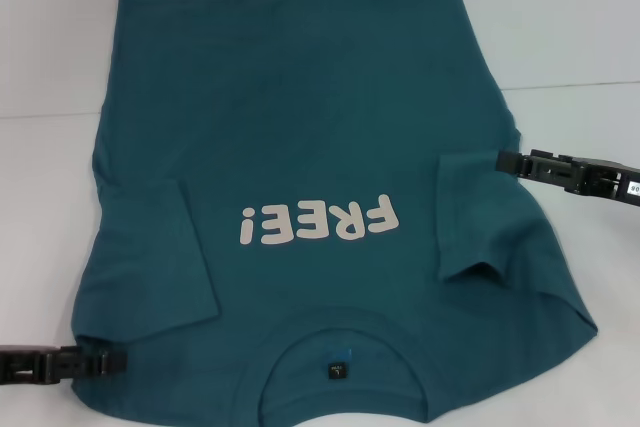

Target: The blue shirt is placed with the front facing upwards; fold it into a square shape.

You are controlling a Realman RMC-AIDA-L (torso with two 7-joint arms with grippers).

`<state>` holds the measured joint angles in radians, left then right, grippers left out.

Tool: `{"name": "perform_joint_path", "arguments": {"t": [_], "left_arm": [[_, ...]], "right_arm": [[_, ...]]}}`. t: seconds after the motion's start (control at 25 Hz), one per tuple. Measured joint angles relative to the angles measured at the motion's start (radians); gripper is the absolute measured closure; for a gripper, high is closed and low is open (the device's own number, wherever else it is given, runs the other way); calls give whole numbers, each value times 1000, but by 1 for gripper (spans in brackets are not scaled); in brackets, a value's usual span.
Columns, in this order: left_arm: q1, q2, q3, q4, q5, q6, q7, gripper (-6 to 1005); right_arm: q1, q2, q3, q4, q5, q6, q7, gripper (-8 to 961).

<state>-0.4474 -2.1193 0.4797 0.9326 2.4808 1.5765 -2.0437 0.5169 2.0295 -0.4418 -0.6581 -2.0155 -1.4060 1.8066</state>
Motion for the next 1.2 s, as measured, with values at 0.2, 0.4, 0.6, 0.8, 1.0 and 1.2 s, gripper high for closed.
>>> {"name": "perform_joint_path", "arguments": {"t": [0.2,0.4,0.6,0.8,1.0,1.2], "left_arm": [[4,2,-1,6,8,8,-4,109],[6,2,2,6,10,16,-6,108],[5,2,6,6,20,20,-6,108],[1,1,5,3,23,23,-6,109],[-11,-5,34,-3,15,25,-3,109],[-34,-17,46,-8,10,26,-2,108]], "right_arm": [[0,0,0,0,0,-3,0,8],[0,0,0,0,0,-6,0,8],[0,-3,0,1,0,-8,2,8],[0,-6,1,3,0,-8,2,8],[0,-6,2,3,0,-8,2,8],[0,-6,2,3,0,-5,2,9]]}}
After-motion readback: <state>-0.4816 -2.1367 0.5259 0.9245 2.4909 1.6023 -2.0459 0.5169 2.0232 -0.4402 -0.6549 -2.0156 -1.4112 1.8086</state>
